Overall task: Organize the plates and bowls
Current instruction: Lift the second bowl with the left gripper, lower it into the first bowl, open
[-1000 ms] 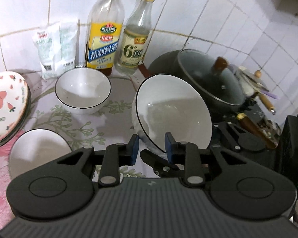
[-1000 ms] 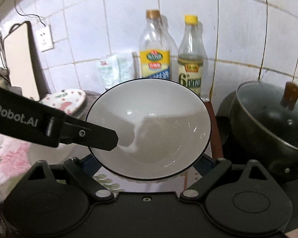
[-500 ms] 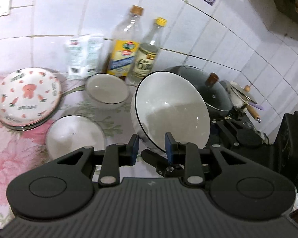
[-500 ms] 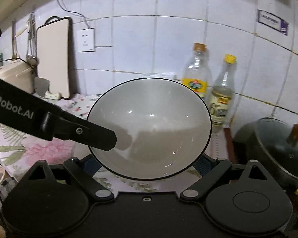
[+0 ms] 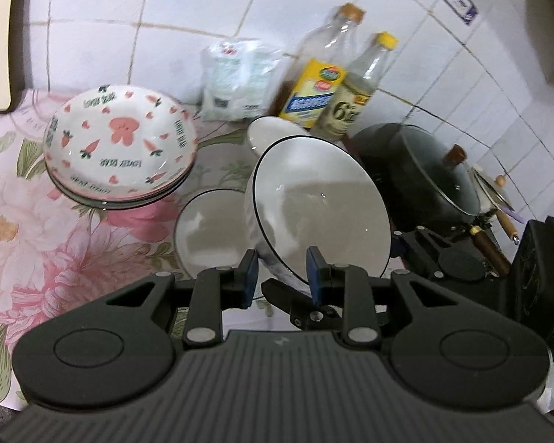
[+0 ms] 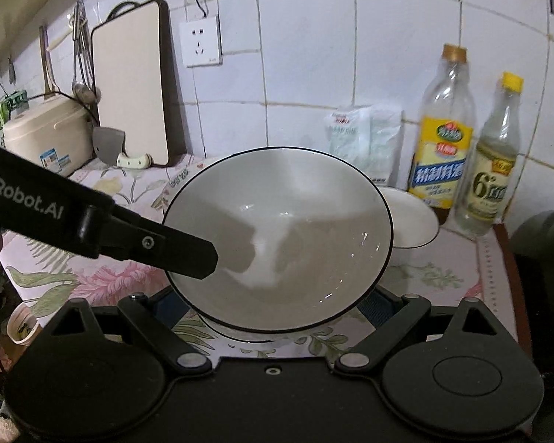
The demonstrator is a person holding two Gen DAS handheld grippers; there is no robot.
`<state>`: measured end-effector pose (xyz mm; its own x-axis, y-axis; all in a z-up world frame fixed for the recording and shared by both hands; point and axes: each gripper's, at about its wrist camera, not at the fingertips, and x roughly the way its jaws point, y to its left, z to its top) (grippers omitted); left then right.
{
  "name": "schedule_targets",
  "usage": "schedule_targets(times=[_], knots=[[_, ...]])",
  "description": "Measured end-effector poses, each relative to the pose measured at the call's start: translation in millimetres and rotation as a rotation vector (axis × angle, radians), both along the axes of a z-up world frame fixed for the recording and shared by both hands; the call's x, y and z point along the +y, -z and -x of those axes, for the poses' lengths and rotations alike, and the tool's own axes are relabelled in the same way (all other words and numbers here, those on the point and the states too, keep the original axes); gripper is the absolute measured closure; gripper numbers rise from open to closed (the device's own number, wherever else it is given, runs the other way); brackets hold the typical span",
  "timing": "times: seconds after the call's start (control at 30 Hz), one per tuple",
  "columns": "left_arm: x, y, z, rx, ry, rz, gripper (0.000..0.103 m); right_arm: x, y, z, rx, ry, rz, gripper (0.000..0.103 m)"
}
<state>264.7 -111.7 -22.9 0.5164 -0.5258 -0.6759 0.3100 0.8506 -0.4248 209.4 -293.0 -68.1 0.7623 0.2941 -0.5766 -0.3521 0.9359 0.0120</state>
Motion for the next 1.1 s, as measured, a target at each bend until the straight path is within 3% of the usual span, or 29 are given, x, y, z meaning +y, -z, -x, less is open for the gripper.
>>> schedule_targets(times=[0.27,0.6,1.1], knots=[[12,35,-25,0.072,-0.032,0.01,0.077,11,24,-26,0.067,-0.056,0.036,0.006],[21,57,-44,0.132,-0.041,0.044,0.077,19,34,-44,0.115,-0.084,0.081,0.004],[26,60,-47,0.13,-0.054,0.067,0.077,8,37,-47,0.116,-0.076,-0.018,0.0]])
